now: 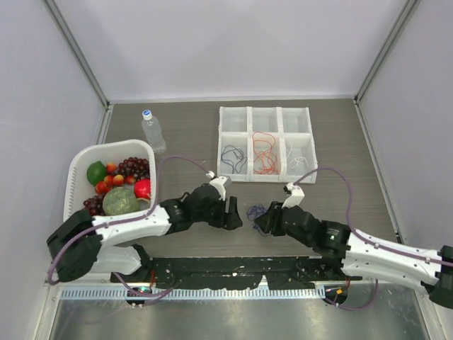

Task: Untangle the cables

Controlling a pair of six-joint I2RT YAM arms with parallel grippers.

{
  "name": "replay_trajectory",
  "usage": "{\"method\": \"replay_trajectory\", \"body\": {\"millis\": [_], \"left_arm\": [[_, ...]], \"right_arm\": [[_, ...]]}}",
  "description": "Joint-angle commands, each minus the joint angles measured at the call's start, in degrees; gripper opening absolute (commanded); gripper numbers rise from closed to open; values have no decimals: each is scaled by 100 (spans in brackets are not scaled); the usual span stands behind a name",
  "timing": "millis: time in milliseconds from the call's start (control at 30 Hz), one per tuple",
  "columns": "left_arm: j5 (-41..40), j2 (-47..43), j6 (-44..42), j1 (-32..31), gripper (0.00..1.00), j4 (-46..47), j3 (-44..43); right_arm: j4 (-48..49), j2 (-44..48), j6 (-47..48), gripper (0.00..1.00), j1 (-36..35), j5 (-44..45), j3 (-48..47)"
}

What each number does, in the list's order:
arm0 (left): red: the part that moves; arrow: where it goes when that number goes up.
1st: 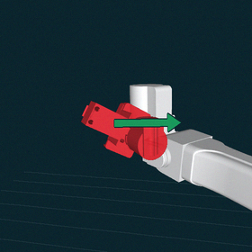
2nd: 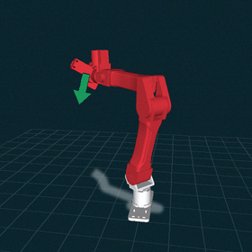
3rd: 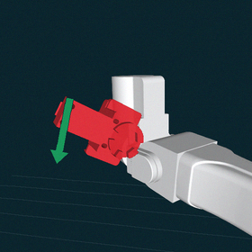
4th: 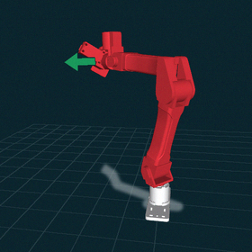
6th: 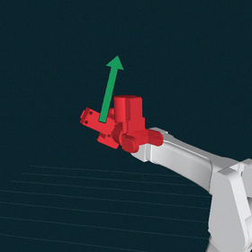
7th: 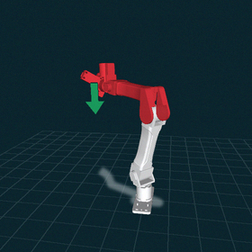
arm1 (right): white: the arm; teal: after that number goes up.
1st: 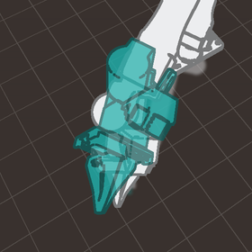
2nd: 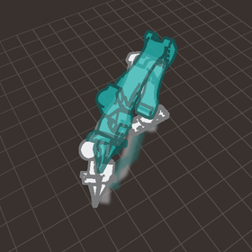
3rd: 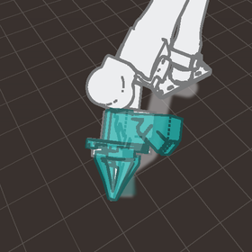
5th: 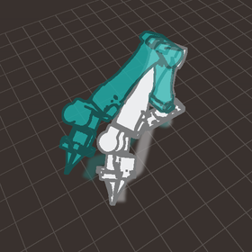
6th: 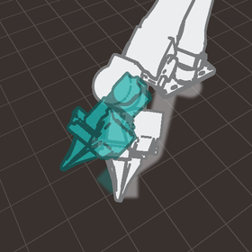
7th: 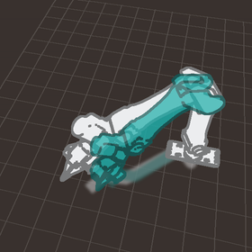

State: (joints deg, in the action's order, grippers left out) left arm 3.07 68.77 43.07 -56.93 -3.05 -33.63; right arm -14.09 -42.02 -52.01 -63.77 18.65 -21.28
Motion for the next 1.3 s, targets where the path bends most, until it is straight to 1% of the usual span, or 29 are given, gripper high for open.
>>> {"method": "replay_trajectory", "body": {"millis": [0,100,200,267,367,433,600,667,733,833,933,1000,1067,1133,1200,1267], "left_arm": [[615,1021,-167,6,65,490,-793],[712,1673,-220,15,54,568,-1198],[730,2113,-194,6,49,735,-1462],[765,2333,-159,15,48,814,-1559],[835,2597,-97,-3,42,894,-1682],[862,2746,-79,-20,40,929,-1726],[871,2905,-53,-47,30,947,-1788],[818,2853,-53,-82,28,947,-1770],[730,2809,-79,-99,29,938,-1761],[756,2843,-71,-117,36,929,-1823],[722,2852,-53,-152,35,912,-1858],[433,2651,-62,-205,35,841,-1788],[117,2370,-167,-283,42,797,-1683],[-252,2054,-290,-415,56,710,-1621],[-579,1877,-404,-547,60,569,-1647],[-606,1841,-413,-574,60,516,-1673]], "right_arm": [[-578,947,-722,46,-30,446,439],[-446,1283,-802,46,-22,253,686],[-297,1319,-846,46,-22,113,844],[-139,1188,-837,45,-22,33,932],[151,881,-828,44,-22,-98,1029],[397,679,-820,43,-22,-142,1055],[775,230,-750,42,-22,-187,1056],[793,116,-732,42,-22,-187,1047],[811,45,-714,42,-13,-195,1055],[881,27,-697,42,-30,-196,1082],[855,27,-697,42,-22,-169,1082],[794,62,-714,42,-22,-152,1082],[741,124,-723,42,-22,-152,1099],[706,203,-741,42,-22,-125,1126],[688,264,-749,42,-22,-125,1152],[644,326,-749,42,-13,-108,1152]]}}
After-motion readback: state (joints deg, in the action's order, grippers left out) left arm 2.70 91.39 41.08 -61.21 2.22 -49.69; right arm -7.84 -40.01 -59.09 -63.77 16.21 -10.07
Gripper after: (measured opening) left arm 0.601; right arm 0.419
